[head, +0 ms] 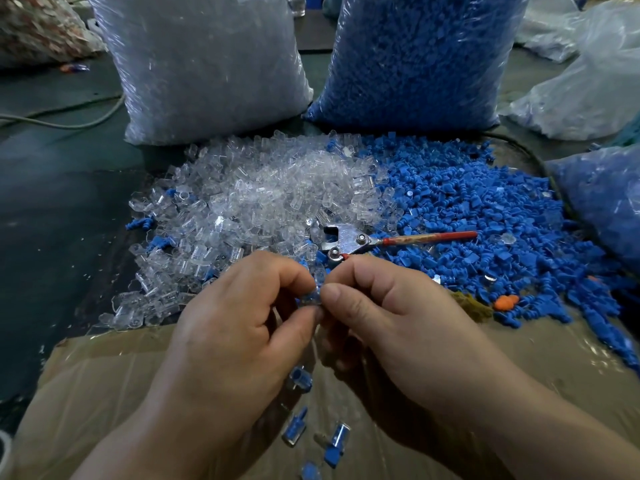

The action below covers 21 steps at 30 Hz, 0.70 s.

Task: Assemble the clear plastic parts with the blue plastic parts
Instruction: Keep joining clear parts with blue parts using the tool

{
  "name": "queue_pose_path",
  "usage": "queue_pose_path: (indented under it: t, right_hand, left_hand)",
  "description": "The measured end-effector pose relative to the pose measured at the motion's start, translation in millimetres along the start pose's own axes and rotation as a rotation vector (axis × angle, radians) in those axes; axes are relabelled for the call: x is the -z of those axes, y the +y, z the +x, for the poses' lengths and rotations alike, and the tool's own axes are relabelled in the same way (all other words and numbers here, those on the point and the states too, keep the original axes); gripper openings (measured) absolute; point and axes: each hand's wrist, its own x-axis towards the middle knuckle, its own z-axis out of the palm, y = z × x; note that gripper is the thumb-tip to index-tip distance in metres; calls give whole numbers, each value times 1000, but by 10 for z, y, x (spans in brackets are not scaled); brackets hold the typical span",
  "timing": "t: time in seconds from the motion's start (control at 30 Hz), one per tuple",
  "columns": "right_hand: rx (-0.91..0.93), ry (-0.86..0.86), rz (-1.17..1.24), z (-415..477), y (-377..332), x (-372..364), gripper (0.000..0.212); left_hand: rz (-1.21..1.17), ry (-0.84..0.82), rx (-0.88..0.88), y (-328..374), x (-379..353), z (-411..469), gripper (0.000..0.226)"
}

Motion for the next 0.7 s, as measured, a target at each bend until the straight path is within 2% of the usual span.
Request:
queue_pose_path:
  t: [0.1, 0.2, 0.3, 0.37, 0.47, 0.57, 0.7]
  right_hand:
    - [183, 153, -376, -4, 13, 21, 19]
    - [342, 188, -632, -23, -33, -5, 27]
    - [441, 161, -780, -38, -39, -33, 10]
    - [457, 131, -833, -45, -56, -29, 15]
    - [474, 87, -823, -49, -66, -27, 17]
    - [505, 123, -821, -36, -62, -36, 13]
    - [519, 132, -835, -28, -54, 13, 29]
  left_hand:
    - [-128, -17, 3, 36, 19, 4, 17]
    - [-293, -25, 157, 30, 75, 13, 19]
    - [-611, -151, 378, 25, 56, 13, 18]
    - [-718, -197, 451, -11, 17, 9, 16]
    - [-818, -199, 472, -33, -24, 8, 13]
    - [-773, -168, 408, -31, -36, 19, 17]
    - [-549, -112, 376, -46, -60, 8, 22]
